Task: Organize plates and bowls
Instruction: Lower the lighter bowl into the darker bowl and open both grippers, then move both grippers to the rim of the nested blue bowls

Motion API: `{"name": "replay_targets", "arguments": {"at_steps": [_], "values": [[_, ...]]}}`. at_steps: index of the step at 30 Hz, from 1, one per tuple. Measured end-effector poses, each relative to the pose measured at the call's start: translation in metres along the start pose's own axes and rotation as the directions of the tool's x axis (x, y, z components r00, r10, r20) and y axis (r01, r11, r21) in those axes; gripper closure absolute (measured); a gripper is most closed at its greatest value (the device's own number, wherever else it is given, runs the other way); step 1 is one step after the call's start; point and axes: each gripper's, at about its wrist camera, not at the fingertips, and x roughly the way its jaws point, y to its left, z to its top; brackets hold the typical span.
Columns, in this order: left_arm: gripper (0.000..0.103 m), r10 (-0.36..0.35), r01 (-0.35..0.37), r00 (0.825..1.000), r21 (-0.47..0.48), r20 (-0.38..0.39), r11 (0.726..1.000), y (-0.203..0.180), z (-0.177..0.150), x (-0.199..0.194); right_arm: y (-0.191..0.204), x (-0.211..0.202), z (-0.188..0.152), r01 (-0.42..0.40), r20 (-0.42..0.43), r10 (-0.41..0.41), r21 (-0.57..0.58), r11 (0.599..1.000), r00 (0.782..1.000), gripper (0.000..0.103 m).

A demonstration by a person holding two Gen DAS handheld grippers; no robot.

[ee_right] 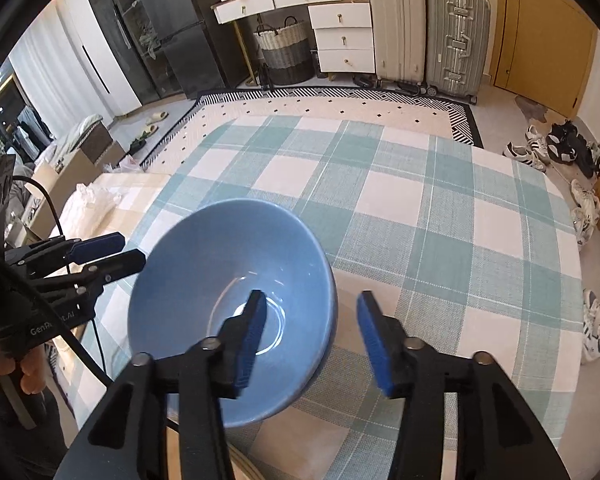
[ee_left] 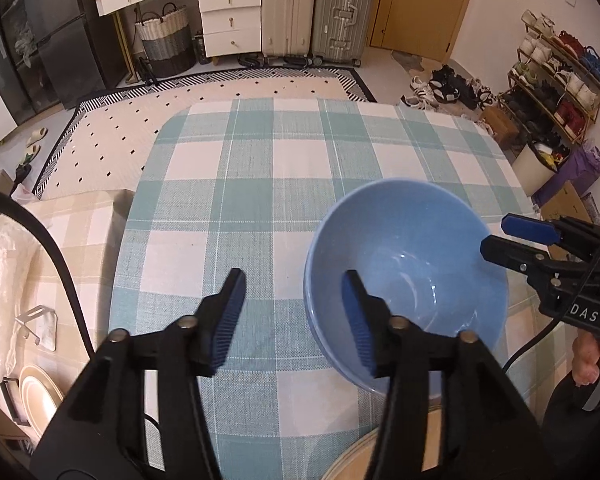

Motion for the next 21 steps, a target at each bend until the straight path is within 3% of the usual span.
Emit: {"name": "replay_targets", "arguments": {"at_steps": [2, 5, 6, 10, 14, 17, 18, 21], "values": [[0.051, 0.004, -0.004, 1.0, 0.003, 0.011, 1.0, 0.001, 0.0, -0.006, 0.0, -0.004, 0.0, -0.021, 0.002, 0.021, 0.004, 1.0, 1.0, 0.05], [0.031, -0.008, 0.008, 1.0, 0.001, 0.021, 1.0, 0.002, -0.001, -0.011, 0.002, -0.01, -0.001, -0.043, 0.014, 0.043, -0.001, 0.999, 0.999, 0.044], [0.027, -0.016, 0.016, 1.0, 0.001, 0.023, 1.0, 0.002, -0.002, -0.012, 0.003, -0.012, -0.001, -0.045, 0.02, 0.045, -0.002, 0.999, 0.999, 0.037], [0.025, -0.023, 0.022, 1.0, 0.009, 0.019, 1.0, 0.002, -0.006, -0.014, 0.003, -0.017, -0.005, -0.049, 0.03, 0.049, -0.001, 0.999, 0.998, 0.024], [0.021, -0.043, 0.043, 0.999, 0.014, 0.023, 0.999, 0.001, -0.01, -0.015, -0.004, -0.022, -0.009, -0.104, 0.031, 0.103, 0.026, 0.994, 0.994, 0.02], [0.013, -0.051, 0.051, 0.998, 0.024, 0.031, 0.998, -0.002, -0.014, -0.018, -0.006, -0.024, -0.014, -0.092, 0.032, 0.091, 0.025, 0.995, 0.995, 0.016], [0.004, -0.057, 0.056, 0.998, 0.023, 0.032, 0.998, -0.002, -0.015, -0.018, -0.007, -0.024, -0.015, -0.089, 0.031, 0.088, 0.025, 0.996, 0.996, 0.016], [0.002, -0.065, 0.064, 0.997, 0.026, 0.035, 0.998, -0.003, -0.016, -0.018, -0.009, -0.026, -0.02, -0.079, 0.028, 0.078, 0.028, 0.996, 0.997, 0.015]]}}
